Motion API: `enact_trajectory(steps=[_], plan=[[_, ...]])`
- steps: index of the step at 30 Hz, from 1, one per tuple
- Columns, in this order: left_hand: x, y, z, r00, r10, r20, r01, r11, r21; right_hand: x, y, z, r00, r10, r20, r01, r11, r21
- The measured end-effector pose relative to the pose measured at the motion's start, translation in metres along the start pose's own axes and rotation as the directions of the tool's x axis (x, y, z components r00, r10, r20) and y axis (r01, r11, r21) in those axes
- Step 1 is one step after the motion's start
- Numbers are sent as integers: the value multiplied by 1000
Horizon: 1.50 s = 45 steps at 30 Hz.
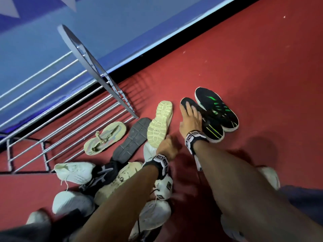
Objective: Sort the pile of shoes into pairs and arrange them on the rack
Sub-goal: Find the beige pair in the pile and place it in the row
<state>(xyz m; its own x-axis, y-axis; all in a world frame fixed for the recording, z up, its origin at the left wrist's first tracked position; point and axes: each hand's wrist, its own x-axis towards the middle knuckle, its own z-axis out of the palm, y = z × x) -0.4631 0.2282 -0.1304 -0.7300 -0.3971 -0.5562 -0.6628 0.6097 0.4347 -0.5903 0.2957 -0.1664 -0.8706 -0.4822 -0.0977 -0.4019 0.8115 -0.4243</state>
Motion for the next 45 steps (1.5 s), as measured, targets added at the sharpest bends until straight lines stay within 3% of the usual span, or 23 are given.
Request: enact_trajectory(steps=[4,9,16,21,25,30,32,37,41,43,45], plan=[[-39,-78,-39,988,-142,-54,149,976,159,-13,-66,21,971,-204,125,206,979,-4],[-89,-171,-73,976,-192,-104,211,951,225,-30,-113,43,851,-389,353,442,894,-81],[-130,-238,-71,985,-127,-119,154,954,258,-69,-151,81,745,-481,463,590,799,-119],[-144,-272,-50,949,-304,-90,317,917,244,-79,-196,101,694,-525,493,619,785,-36],[-146,-294,-40,942,-314,-120,333,921,201,-78,-221,119,651,-500,571,619,785,-18],[-149,-309,-31,935,-252,-249,311,921,234,-73,-235,128,637,-464,615,633,771,-74],[-152,-318,-26,914,-288,-284,351,915,201,-68,-236,128,631,-460,625,636,768,-77],[-145,-321,-29,861,-463,-211,494,860,129,-63,-224,130,692,-413,592,564,821,-87],[-142,-321,-48,835,-545,-75,541,838,-75,-68,-214,127,722,-371,584,529,840,-121],[-143,-322,-55,843,-538,21,526,815,-242,-70,-208,124,716,-350,603,510,853,-111],[-148,-319,-67,883,-469,27,438,802,-407,-73,-201,119,715,-332,616,488,867,-99]])
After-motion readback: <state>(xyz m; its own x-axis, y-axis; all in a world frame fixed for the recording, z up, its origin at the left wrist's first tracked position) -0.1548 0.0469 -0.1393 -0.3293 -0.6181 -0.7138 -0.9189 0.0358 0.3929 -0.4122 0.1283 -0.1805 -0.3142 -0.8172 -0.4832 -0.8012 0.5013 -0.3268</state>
